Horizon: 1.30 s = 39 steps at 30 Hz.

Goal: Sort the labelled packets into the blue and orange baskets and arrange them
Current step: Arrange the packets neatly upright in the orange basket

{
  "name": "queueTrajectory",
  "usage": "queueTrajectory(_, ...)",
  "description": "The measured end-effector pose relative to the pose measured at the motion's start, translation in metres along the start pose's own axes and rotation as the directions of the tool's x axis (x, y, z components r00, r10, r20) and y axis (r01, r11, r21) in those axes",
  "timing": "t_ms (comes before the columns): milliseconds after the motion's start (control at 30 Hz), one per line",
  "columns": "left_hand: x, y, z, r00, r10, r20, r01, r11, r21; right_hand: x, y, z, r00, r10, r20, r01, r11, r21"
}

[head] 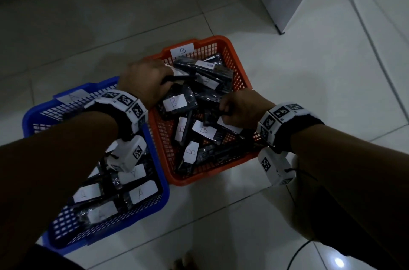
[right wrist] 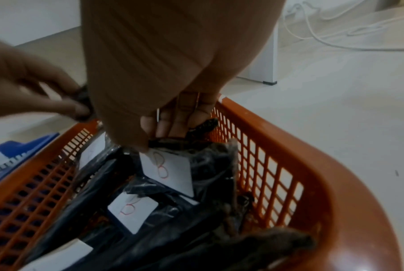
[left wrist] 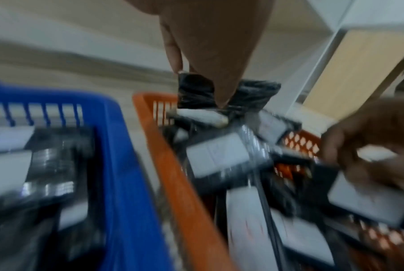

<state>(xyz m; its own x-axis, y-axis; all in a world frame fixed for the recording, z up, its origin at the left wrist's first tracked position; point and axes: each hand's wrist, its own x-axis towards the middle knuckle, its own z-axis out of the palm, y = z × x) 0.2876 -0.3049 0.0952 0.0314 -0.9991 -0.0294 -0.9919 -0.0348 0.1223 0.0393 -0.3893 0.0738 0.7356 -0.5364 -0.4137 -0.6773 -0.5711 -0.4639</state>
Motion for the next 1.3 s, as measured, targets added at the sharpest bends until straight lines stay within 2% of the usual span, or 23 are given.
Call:
queueTrajectory(167,-0.017,0.011,0.021,0.994,-0.023,0.106,0.017,0.998,0.052,-0.002,-0.001,0.007,0.997,-0.069,-0.018,0.068,0.995,-0.069)
queueTrajectory(233,-0.02,0.016,0.021,0.993,-0.075,0.096,0.072,0.997,0.036,-0.005,-0.004,0.006,0.988,-0.107,-0.109,0.105,0.994,-0.027)
queueTrajectory(267,-0.021,0.019,0.021,0.985,-0.103,0.136,0.096,0.994,0.054,-0.004,-0.006,0.004,0.977,-0.113,-0.179,0.115,0.993,0.003)
queueTrajectory(367,-0.022,0.03,0.025,0.919,-0.172,0.356,0.147,0.984,0.097,0.011,-0.016,-0.009,0.911,-0.14,-0.387,0.17,0.985,0.043)
queueTrajectory(500,-0.021,0.042,0.046,0.833,-0.278,0.478,0.305,0.952,0.023,0.051,-0.028,-0.025,0.792,-0.176,-0.584,0.218,0.976,0.001)
queueTrajectory(533,-0.021,0.047,0.052,0.801,-0.318,0.507,0.36,0.933,0.015,0.06,-0.029,-0.028,0.788,-0.18,-0.589,0.225,0.974,0.004)
queueTrajectory(567,-0.021,0.052,0.056,0.783,-0.347,0.517,0.407,0.913,-0.004,0.069,-0.03,-0.03,0.806,-0.178,-0.564,0.217,0.976,0.003)
queueTrajectory(667,-0.027,0.063,0.069,0.81,-0.376,0.451,0.476,0.87,-0.13,0.09,-0.03,-0.026,0.893,-0.157,-0.422,0.174,0.985,0.002)
queueTrajectory(700,-0.03,0.064,0.074,0.802,-0.4,0.443,0.505,0.851,-0.146,0.094,-0.03,-0.023,0.909,-0.14,-0.391,0.154,0.988,0.005)
queueTrajectory(767,-0.032,0.064,0.084,0.758,-0.451,0.472,0.572,0.807,-0.148,0.097,-0.028,-0.017,0.917,-0.117,-0.382,0.127,0.992,0.002)
queueTrajectory(833,-0.03,0.061,0.087,0.717,-0.475,0.511,0.63,0.755,-0.182,0.095,-0.025,-0.012,0.902,-0.114,-0.417,0.125,0.992,0.001)
queueTrajectory(900,-0.026,0.061,0.077,0.698,-0.42,0.581,0.643,0.724,-0.25,0.087,-0.02,-0.008,0.86,-0.15,-0.488,0.164,0.986,-0.014)
queueTrajectory(967,-0.021,0.06,0.058,0.71,-0.349,0.612,0.616,0.729,-0.299,0.074,-0.015,-0.007,0.789,-0.217,-0.574,0.221,0.973,-0.063)
queueTrajectory(1000,-0.017,0.059,0.048,0.722,-0.327,0.61,0.596,0.741,-0.308,0.067,-0.013,-0.006,0.772,-0.239,-0.589,0.236,0.968,-0.083)
queueTrajectory(1033,-0.013,0.055,0.039,0.738,-0.308,0.6,0.566,0.767,-0.303,0.057,-0.013,-0.008,0.785,-0.244,-0.569,0.234,0.968,-0.092)
queueTrajectory(1067,-0.008,0.052,0.029,0.768,-0.292,0.569,0.52,0.803,-0.291,0.048,-0.013,-0.01,0.825,-0.231,-0.515,0.217,0.972,-0.089)
queueTrajectory(1133,0.0,0.043,0.016,0.836,-0.262,0.481,0.427,0.863,-0.27,0.033,-0.01,-0.01,0.915,-0.206,-0.346,0.194,0.979,-0.069)
queueTrajectory(1167,0.004,0.039,0.012,0.861,-0.26,0.437,0.401,0.875,-0.272,0.027,-0.009,-0.008,0.941,-0.212,-0.264,0.207,0.977,-0.047)
queueTrajectory(1233,0.009,0.032,0.005,0.897,-0.279,0.344,0.389,0.867,-0.311,0.019,-0.01,-0.004,0.972,-0.219,-0.081,0.219,0.976,-0.006)
queueTrajectory(1300,0.011,0.028,0.005,0.935,-0.296,0.194,0.347,0.875,-0.337,0.014,-0.012,0.005,0.973,-0.165,0.161,0.169,0.986,-0.013)
